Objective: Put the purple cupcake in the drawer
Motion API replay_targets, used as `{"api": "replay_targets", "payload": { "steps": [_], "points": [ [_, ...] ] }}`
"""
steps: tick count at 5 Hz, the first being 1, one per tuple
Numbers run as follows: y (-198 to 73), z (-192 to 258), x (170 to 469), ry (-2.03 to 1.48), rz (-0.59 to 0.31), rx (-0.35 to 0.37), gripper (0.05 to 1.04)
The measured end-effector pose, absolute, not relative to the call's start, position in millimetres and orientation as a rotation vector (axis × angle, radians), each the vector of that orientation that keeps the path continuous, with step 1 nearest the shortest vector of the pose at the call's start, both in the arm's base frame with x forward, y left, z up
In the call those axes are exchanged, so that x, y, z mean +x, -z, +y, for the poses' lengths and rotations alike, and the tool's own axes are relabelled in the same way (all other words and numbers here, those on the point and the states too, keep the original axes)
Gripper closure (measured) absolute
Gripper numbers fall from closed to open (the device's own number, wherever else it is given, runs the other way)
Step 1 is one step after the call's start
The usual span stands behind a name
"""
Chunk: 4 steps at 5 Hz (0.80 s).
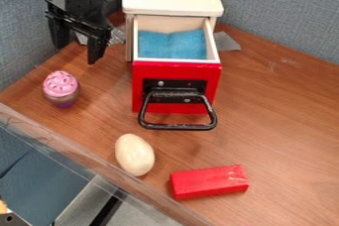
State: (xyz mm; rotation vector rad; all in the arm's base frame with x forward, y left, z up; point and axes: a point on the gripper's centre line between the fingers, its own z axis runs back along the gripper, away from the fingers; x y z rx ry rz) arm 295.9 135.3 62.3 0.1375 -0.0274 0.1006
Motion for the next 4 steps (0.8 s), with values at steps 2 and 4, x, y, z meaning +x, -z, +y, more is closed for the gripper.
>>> {"api": "replay_targets", "payload": {
  "steps": [2, 4],
  "points": [
    [-51.6, 131.8, 284.1, -0.102, 0.005, 0.092, 0.083],
    [-59.2, 130.0, 265.9, -0.071, -0.024, 0.073, 0.083]
  ]
}}
